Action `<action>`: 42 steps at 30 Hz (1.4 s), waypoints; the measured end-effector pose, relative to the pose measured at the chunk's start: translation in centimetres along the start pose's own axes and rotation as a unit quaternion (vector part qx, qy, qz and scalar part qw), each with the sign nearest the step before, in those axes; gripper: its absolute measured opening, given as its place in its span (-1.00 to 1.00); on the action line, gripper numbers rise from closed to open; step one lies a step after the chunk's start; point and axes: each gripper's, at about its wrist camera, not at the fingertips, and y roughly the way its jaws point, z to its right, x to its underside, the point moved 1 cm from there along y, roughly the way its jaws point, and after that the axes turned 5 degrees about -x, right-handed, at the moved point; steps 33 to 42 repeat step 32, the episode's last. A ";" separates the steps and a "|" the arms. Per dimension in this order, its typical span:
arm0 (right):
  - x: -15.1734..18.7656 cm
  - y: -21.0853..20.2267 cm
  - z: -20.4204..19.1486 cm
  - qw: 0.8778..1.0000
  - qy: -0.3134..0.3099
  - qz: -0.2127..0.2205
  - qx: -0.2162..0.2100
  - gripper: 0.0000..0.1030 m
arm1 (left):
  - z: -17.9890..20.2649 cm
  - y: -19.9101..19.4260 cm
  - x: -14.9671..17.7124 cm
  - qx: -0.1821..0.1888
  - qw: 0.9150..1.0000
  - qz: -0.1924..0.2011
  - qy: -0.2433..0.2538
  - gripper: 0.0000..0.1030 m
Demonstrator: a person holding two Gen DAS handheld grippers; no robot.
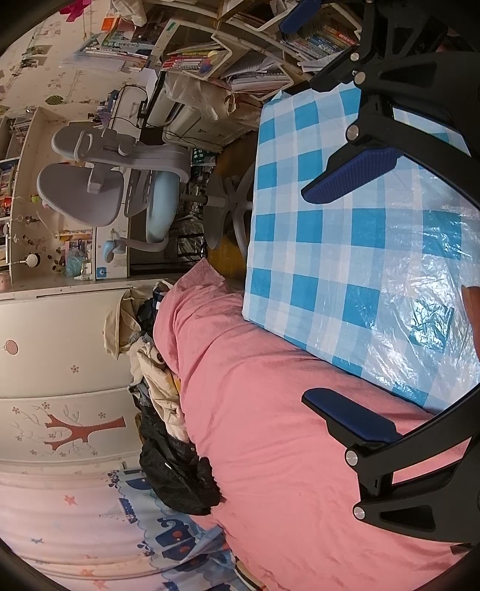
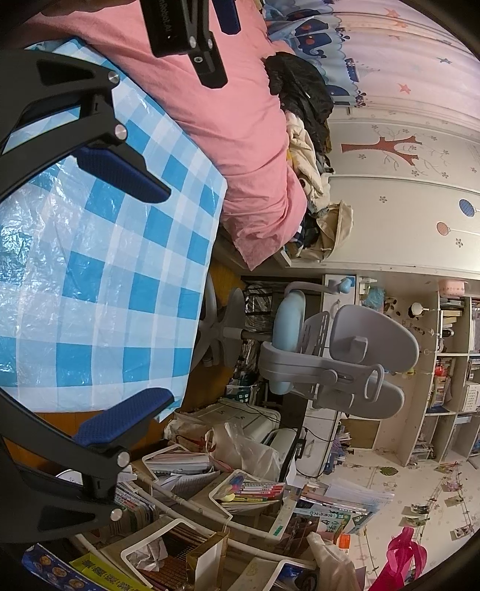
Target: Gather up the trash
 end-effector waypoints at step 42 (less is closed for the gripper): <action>0.6 0.3 0.4 1.000 -0.004 -0.004 0.001 0.86 | -0.8 1.4 0.5 0.023 0.999 -0.040 -0.018 0.87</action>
